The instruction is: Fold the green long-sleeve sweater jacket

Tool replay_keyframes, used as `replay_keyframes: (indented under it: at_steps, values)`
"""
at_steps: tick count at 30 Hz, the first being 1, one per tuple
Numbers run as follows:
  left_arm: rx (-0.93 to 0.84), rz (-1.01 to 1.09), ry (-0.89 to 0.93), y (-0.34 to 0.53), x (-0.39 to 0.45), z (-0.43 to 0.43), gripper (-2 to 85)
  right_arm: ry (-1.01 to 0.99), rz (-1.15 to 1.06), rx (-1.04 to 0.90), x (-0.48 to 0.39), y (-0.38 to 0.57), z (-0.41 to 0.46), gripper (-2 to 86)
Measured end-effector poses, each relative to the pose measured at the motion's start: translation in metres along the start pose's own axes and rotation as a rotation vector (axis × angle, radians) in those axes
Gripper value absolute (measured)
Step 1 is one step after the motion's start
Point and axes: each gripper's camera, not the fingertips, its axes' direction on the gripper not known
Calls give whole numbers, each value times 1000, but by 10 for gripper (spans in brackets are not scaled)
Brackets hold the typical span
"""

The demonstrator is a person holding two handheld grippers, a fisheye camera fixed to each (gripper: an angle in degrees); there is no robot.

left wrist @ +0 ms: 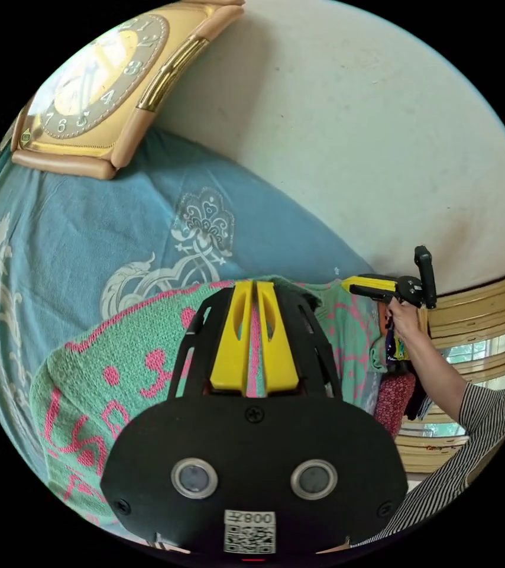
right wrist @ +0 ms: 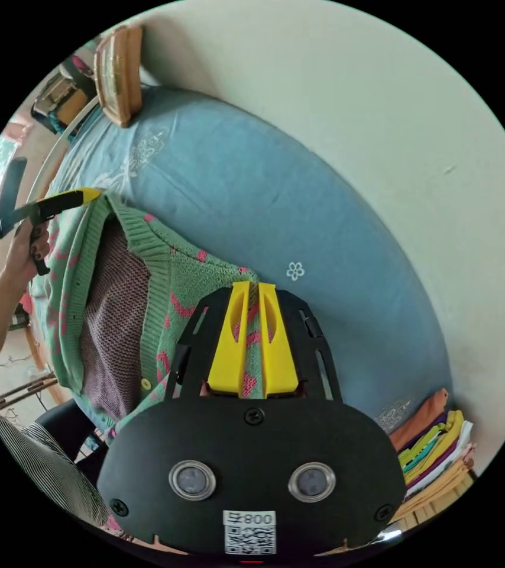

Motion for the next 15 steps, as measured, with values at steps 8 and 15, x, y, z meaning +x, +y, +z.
replay_keyframes:
  at_steps: [8,15]
  values:
    - [85,118,42,34,8,-60,59,-43,-118,170,-20,8,-30,76]
    - [-47,72,-137,21,-11,-51,62,185,-385,72,-83,-25,17,71]
